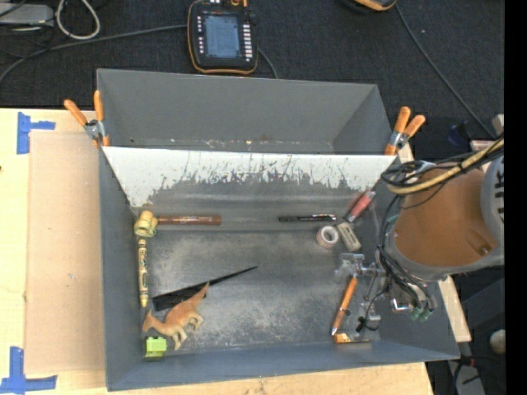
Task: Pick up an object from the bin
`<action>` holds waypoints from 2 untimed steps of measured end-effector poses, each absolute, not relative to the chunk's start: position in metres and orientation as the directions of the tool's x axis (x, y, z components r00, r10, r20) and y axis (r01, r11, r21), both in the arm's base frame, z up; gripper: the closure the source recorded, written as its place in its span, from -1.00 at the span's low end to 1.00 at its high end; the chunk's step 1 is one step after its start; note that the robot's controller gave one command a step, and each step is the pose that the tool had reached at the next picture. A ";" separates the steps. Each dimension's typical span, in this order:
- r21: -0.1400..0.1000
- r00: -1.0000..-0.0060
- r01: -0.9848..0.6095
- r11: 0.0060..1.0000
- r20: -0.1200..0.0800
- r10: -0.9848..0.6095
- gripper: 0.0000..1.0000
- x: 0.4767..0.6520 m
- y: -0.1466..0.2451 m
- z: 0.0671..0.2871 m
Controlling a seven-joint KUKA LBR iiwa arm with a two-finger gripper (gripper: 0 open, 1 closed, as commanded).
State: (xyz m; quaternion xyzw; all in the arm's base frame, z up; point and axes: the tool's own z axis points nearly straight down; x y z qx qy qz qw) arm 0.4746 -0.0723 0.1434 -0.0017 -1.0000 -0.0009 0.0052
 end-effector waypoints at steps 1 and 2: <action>0.001 -1.000 -0.002 1.000 0.002 -0.002 -1.00 0.476 -0.072 0.148; 0.005 -0.903 -0.429 0.903 0.003 -0.429 -1.00 0.490 -0.091 0.069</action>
Offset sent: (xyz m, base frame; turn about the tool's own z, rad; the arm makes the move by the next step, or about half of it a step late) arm 0.0144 -0.0193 -0.0734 -0.4477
